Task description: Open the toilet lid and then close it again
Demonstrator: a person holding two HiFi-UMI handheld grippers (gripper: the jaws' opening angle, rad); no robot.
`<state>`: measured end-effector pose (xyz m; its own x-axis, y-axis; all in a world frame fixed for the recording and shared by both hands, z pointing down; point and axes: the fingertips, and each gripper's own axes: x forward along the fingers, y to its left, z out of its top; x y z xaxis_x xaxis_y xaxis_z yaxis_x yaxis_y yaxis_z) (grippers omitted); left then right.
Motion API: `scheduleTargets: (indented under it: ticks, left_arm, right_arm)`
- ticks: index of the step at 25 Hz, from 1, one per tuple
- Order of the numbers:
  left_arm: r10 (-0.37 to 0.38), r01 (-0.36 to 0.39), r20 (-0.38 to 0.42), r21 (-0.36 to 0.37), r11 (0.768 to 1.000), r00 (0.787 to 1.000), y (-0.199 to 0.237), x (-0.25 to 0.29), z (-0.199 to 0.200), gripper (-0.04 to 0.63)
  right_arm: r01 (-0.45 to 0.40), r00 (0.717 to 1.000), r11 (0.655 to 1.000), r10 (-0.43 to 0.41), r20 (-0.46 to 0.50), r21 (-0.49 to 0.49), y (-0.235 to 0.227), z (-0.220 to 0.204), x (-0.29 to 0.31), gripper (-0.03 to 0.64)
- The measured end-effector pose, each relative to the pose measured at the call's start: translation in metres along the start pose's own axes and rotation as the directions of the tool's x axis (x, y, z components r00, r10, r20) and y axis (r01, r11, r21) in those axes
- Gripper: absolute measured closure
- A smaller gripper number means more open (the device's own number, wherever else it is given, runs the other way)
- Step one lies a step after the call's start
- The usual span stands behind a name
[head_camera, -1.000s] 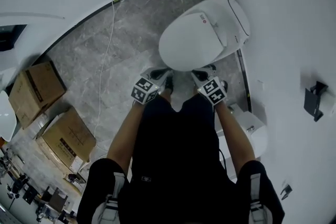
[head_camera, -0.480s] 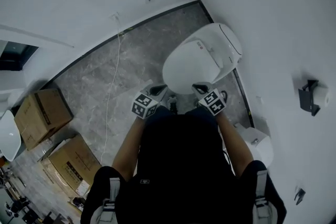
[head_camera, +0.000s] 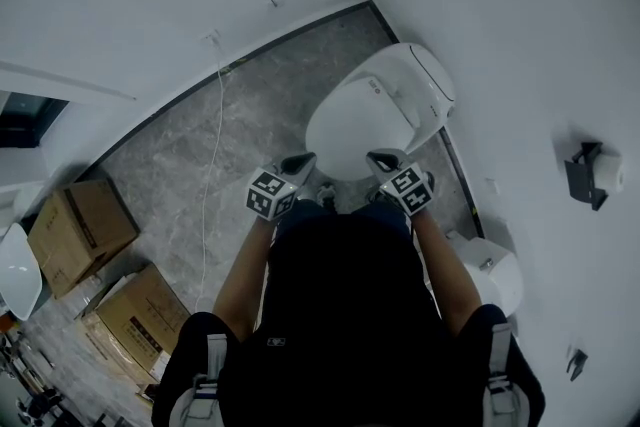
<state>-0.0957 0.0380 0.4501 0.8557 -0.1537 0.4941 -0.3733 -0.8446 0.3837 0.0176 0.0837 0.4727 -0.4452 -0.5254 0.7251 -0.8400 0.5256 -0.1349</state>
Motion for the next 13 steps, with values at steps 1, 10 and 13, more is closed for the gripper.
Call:
scheduleTargets:
  ticks: [1, 10, 13]
  left_arm:
    - [0.0, 0.0, 0.003, 0.0, 1.0, 1.0, 0.0, 0.0, 0.001, 0.584]
    - [0.002, -0.002, 0.024, 0.005, 1.0, 1.0, -0.01, 0.005, 0.007, 0.584]
    - [0.003, -0.003, 0.031, 0.011, 1.0, 1.0, -0.016, 0.005, 0.009, 0.584]
  right_arm:
    - [0.002, 1.0, 1.0, -0.002, 0.002, 0.002, 0.0, 0.001, -0.001, 0.614]
    - [0.016, 0.999, 1.0, -0.017, 0.041, 0.017, -0.005, 0.006, -0.011, 0.614]
    - [0.015, 0.997, 1.0, -0.016, 0.074, 0.024, -0.006, 0.011, -0.017, 0.614]
